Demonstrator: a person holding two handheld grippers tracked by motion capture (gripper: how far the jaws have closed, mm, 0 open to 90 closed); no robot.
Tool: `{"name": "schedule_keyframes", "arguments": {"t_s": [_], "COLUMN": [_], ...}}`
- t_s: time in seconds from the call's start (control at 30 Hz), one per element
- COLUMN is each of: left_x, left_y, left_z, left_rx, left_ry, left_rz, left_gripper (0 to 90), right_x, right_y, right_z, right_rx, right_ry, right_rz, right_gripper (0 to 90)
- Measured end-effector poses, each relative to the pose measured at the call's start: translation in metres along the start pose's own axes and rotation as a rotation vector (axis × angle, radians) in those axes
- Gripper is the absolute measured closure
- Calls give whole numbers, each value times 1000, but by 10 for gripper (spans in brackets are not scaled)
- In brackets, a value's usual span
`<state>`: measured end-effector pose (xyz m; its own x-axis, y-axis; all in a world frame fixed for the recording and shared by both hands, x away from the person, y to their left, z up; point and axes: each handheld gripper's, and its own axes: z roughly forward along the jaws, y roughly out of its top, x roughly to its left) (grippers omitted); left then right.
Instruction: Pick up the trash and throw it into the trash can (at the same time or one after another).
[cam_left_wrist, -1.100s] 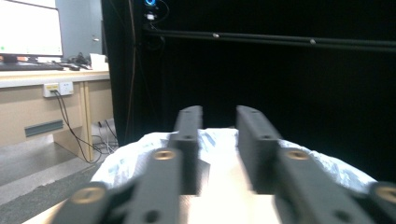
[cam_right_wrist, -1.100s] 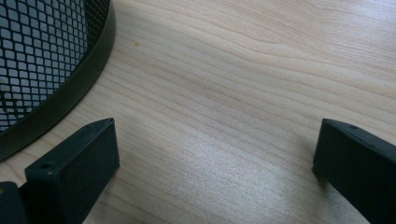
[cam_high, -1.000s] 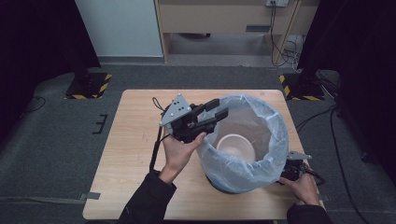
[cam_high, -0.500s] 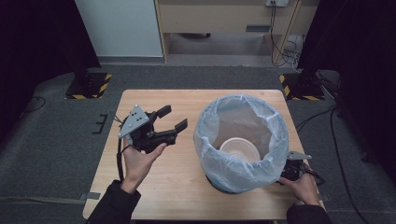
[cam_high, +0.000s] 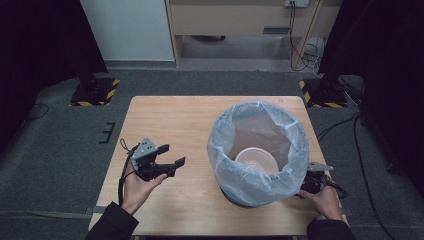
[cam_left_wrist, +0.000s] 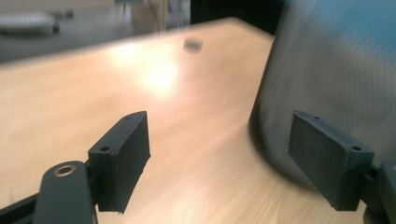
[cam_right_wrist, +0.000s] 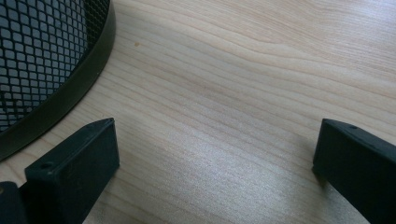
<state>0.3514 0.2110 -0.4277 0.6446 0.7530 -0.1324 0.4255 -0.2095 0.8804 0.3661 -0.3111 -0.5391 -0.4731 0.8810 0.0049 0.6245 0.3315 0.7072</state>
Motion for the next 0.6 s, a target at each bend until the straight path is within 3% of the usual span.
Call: {"name": "schedule_keyframes", "arguments": {"t_s": [0.13, 0.2, 0.23, 0.43, 0.6], "left_x": [17, 29, 29, 49, 58], "left_y": [-26, -39, -39, -63, -74], "left_z": [5, 4, 4, 3, 5], "left_rx": [103, 148, 148, 275, 346], "left_ry": [17, 73, 73, 184, 220], "left_rz": [-30, -41, -41, -43, -73], "left_gripper": [206, 205, 201, 183, 177], "right_x": [0, 0, 0, 1, 1], "right_y": [0, 0, 0, 0, 0], "right_z": [0, 0, 0, 0, 0], "right_rx": [0, 0, 2, 0, -1], "right_ry": [1, 1, 2, 3, 3], "right_rz": [-1, -1, 0, -2, -6], "right_gripper": [5, 5, 5, 5, 5]}}
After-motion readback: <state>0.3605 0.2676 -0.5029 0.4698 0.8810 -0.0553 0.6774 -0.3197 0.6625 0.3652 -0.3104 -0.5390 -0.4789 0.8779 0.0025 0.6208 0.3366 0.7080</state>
